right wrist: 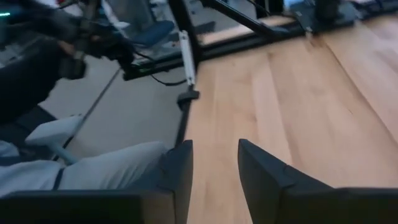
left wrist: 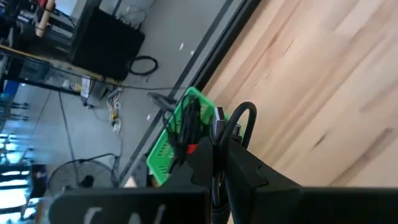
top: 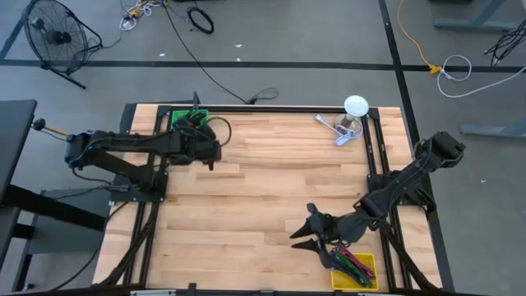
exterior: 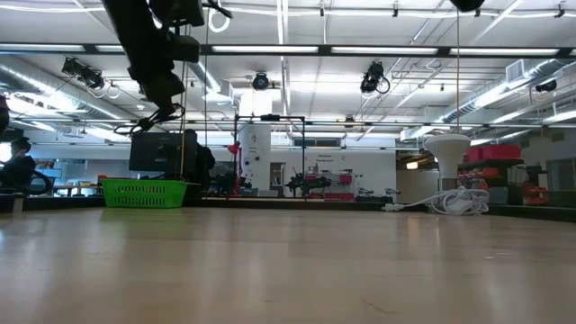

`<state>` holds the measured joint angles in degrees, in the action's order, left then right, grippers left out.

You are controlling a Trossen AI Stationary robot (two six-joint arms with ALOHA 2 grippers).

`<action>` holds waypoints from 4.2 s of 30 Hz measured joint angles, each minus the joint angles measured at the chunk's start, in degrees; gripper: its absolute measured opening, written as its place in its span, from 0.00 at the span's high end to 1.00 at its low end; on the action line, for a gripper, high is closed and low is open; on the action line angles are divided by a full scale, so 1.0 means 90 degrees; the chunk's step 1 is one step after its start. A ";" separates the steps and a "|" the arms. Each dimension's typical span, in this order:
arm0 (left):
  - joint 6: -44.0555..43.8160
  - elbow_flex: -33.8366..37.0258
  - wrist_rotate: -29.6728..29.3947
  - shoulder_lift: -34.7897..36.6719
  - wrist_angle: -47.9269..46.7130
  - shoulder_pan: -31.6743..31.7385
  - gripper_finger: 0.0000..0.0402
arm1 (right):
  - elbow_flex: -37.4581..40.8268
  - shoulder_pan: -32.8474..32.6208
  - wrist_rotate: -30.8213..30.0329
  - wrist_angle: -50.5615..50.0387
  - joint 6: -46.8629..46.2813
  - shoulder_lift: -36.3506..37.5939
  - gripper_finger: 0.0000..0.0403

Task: Pick & Place USB Port
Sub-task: Put the black charger cable into the green bin, then return to Home Position

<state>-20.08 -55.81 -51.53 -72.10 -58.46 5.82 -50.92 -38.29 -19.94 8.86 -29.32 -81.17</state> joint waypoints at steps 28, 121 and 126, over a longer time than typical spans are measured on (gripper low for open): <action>0.3756 -0.0002 0.1524 -0.0075 0.1515 0.2929 0.95 | 0.0000 0.0834 -0.0015 -0.0195 0.1816 0.0003 0.68; 0.2566 0.3235 0.9561 0.4259 0.6222 0.3284 0.82 | 0.0007 0.4417 0.0508 0.0189 0.3659 0.0008 0.68; 0.1941 0.4023 0.8907 0.5021 0.6400 0.2734 0.86 | 0.0009 0.4882 0.0740 0.0290 0.3563 0.0008 0.68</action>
<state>-2.61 -19.61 28.64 -26.90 -0.86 30.43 -50.83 5.65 -13.28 11.46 2.75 -81.10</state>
